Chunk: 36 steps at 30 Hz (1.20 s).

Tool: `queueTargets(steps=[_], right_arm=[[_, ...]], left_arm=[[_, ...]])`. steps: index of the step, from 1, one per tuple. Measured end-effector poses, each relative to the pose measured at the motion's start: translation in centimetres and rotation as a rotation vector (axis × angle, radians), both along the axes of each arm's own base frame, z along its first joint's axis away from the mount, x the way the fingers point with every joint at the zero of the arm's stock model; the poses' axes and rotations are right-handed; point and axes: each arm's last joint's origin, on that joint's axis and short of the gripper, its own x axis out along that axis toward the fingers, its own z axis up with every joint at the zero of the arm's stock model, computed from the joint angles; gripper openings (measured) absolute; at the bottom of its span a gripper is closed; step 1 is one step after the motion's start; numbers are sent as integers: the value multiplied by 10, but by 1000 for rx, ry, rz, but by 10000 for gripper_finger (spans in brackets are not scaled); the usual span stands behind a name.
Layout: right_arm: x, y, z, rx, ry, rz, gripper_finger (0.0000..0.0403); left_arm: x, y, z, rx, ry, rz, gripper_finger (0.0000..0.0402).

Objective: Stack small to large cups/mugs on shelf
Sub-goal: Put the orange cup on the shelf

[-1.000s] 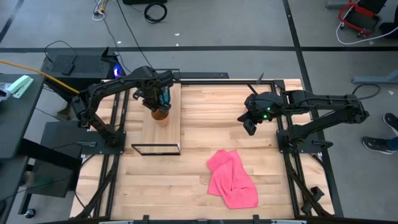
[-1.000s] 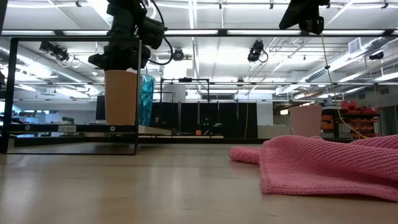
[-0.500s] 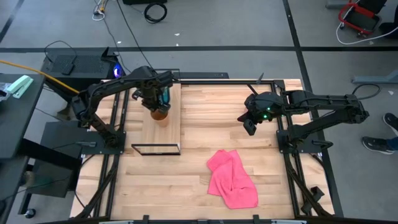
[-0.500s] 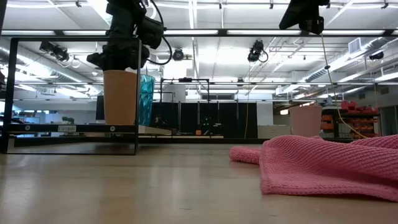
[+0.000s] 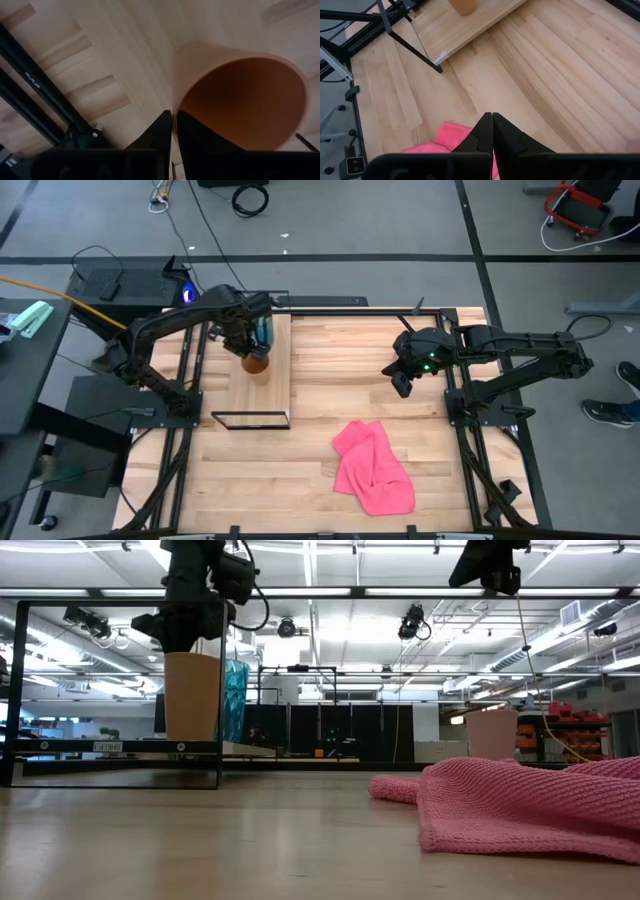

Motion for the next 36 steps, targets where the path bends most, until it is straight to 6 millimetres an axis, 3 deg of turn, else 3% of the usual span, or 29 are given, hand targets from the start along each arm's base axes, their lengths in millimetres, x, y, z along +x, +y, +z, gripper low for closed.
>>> queueTargets(steps=[8, 18, 25, 36], right_arm=[[0, 0, 0, -4, 1, 5, 7], [0, -1, 0, -13, -1, -25, 7], [-1, -13, 0, 33, -25, -231, 7], [-14, -59, -3, 94, -15, -608, 16]], left_arm=[[-13, -10, 19, 40, -70, 23, 37], [-30, -30, 55, 204, -298, 36, 37], [-38, -49, 74, 376, -375, -11, 28], [-30, -91, 83, 460, -450, -253, 30]])
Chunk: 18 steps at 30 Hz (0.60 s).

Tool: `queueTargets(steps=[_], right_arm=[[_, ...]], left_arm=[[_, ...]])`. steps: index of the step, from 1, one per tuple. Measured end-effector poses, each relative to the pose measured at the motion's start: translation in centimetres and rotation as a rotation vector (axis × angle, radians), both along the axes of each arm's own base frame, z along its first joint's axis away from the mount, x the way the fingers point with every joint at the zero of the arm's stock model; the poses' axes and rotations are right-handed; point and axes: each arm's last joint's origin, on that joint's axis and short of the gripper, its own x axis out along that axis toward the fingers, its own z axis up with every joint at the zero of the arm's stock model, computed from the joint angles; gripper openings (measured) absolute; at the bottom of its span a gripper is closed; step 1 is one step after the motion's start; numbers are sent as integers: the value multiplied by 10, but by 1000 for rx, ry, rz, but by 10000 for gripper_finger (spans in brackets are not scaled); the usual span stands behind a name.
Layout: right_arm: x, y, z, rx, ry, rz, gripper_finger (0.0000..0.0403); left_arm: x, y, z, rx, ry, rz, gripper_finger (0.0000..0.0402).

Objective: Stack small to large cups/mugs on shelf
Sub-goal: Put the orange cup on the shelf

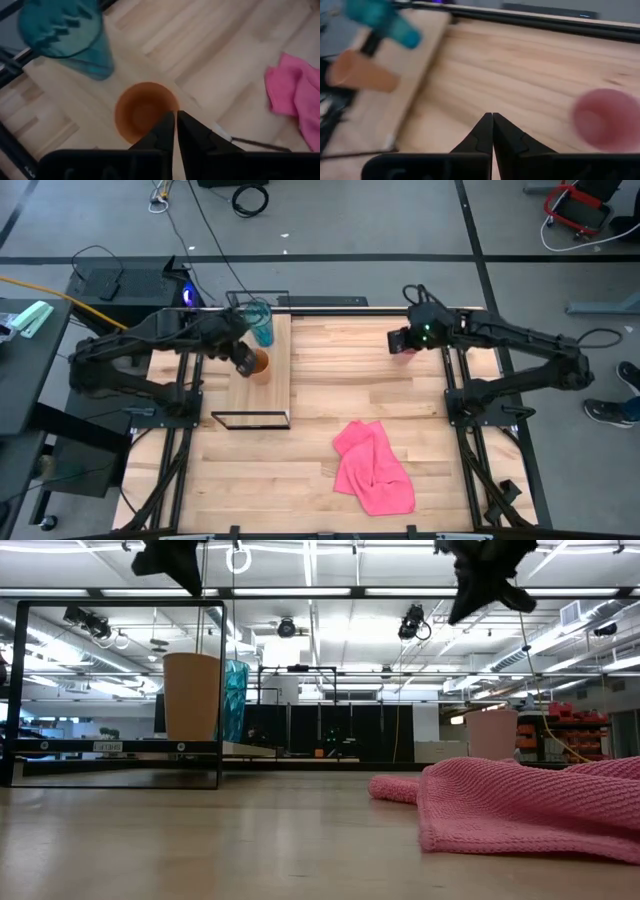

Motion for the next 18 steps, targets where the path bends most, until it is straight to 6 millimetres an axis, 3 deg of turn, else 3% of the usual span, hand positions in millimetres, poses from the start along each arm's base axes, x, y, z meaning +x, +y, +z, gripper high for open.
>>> queueTargets(steps=[7, 13, 18], right_arm=[[-32, -27, -12, 73, 228, -177, 55], [-49, -46, -18, 111, 287, -290, 74], [-54, -60, -48, 206, 357, -288, 74]], left_arm=[[5, -24, 1, 15, -14, -105, 31], [11, -40, 5, 31, -87, -154, 22], [17, -47, 9, 33, -156, -185, 18]])
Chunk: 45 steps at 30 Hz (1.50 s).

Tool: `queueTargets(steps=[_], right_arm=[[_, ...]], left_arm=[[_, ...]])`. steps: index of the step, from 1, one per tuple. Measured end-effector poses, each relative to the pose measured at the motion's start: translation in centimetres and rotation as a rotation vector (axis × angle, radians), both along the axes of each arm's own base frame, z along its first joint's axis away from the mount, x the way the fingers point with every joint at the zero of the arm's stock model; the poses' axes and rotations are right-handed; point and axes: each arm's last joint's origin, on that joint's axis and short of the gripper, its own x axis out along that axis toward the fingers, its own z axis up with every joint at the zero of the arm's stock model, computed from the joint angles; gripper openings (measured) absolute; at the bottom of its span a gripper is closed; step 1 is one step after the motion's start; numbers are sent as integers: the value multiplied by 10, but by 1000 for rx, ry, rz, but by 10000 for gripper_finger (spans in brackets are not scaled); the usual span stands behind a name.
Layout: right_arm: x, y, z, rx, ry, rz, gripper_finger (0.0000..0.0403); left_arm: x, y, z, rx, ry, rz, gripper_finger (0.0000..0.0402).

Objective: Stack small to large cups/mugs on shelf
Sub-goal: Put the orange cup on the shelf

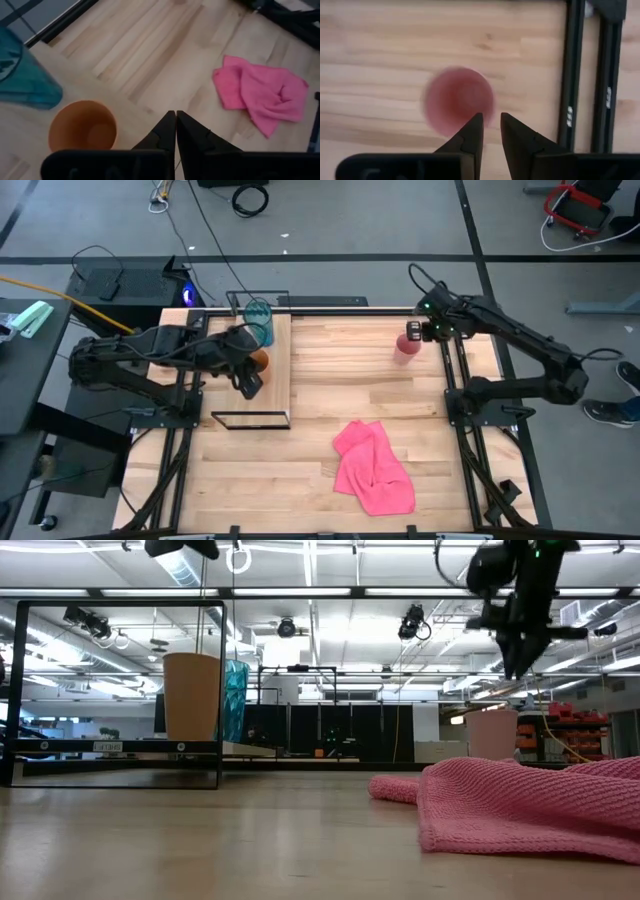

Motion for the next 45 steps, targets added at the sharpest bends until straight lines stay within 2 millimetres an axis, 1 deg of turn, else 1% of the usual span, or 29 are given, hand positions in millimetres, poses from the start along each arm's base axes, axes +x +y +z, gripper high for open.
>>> queueTargets(steps=[2, 5, 8, 11, 15, 23, 27, 30, 34, 40, 45], right_arm=[[-2, -5, -15, 35, 19, 3, 73], [-5, -9, -31, 49, 16, -5, 71], [-5, -10, -42, 44, 8, 4, 71], [-3, -12, -49, 34, -25, 18, 71], [-1, -14, -52, 21, -48, 21, 71], [1, -16, -56, 33, -23, 26, 71], [1, -16, -55, 34, -23, 29, 71], [3, -18, -50, 19, -40, 47, 71], [3, -18, -49, 19, -45, 50, 71], [4, -19, -60, 59, -9, 49, 71], [8, -23, -69, 64, -3, 48, 71]], left_arm=[[1, -2, 1, 0, -12, -8, 18], [1, -4, 1, -4, -12, -12, 22], [1, -5, 1, -16, -17, -4, 27], [1, -5, 1, -16, -17, -1, 31], [1, -5, 1, -16, -16, 0, 30], [1, -5, 1, -16, -16, 0, 18], [1, -5, 1, -16, -16, 0, 16], [1, -5, 1, -16, -16, 0, 20], [1, -5, 1, -16, -15, 0, 26], [1, -5, 1, -13, -16, 2, 29], [1, -5, 1, -14, -16, 2, 21]])
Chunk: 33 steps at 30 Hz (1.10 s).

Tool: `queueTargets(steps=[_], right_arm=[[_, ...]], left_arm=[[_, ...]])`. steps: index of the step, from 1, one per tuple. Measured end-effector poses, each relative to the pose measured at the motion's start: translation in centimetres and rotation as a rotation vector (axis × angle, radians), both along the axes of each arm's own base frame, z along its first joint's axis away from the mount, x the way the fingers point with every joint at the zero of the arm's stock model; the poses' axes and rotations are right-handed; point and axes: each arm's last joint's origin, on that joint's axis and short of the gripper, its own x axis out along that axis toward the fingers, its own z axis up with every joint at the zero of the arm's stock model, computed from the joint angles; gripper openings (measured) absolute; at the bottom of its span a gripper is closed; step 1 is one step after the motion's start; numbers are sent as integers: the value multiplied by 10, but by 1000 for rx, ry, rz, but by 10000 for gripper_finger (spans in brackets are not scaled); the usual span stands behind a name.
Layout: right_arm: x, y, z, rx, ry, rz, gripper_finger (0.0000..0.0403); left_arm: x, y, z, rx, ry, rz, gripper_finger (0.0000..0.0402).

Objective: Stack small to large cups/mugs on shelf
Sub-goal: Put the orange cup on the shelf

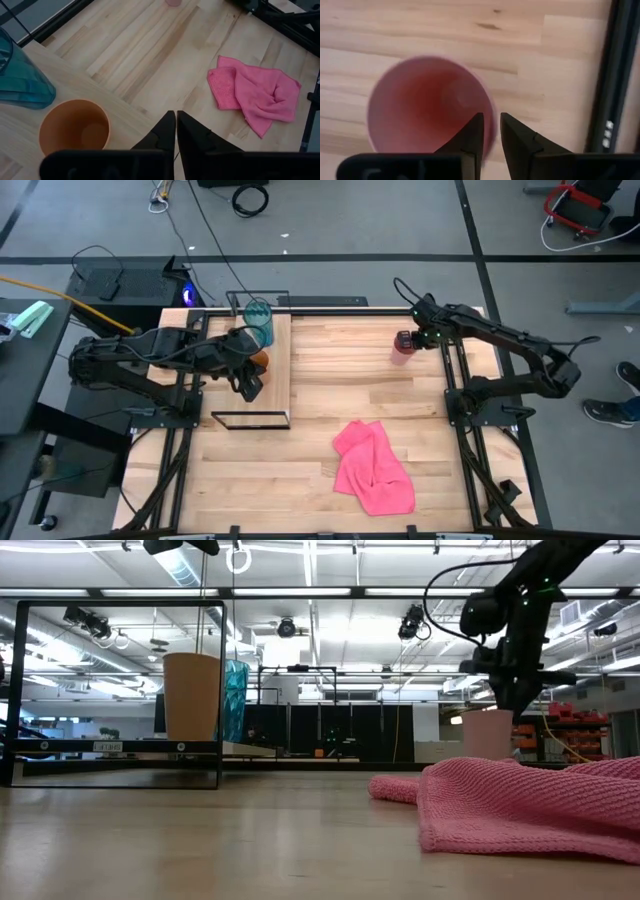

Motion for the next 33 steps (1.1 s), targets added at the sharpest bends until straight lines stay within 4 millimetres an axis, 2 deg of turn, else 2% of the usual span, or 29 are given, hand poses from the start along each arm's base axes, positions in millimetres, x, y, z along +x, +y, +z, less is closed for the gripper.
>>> queueTargets(steps=[6, 12, 17, 25, 33], right_arm=[[7, -7, -12, 15, 1, 5, 66], [14, -12, -21, 56, -4, 50, 13], [23, -12, -20, 29, -75, 89, 10], [54, -2, 9, -33, -504, 268, 4], [87, 27, 49, -119, -895, 441, 2]], left_arm=[[0, 0, 0, -1, 0, 0, 17], [0, 0, 0, -4, -1, 4, 26], [0, 0, 0, -5, -2, 5, 25], [0, 0, 0, -2, 0, 1, 13], [0, 0, 0, 14, 6, -16, 24]])
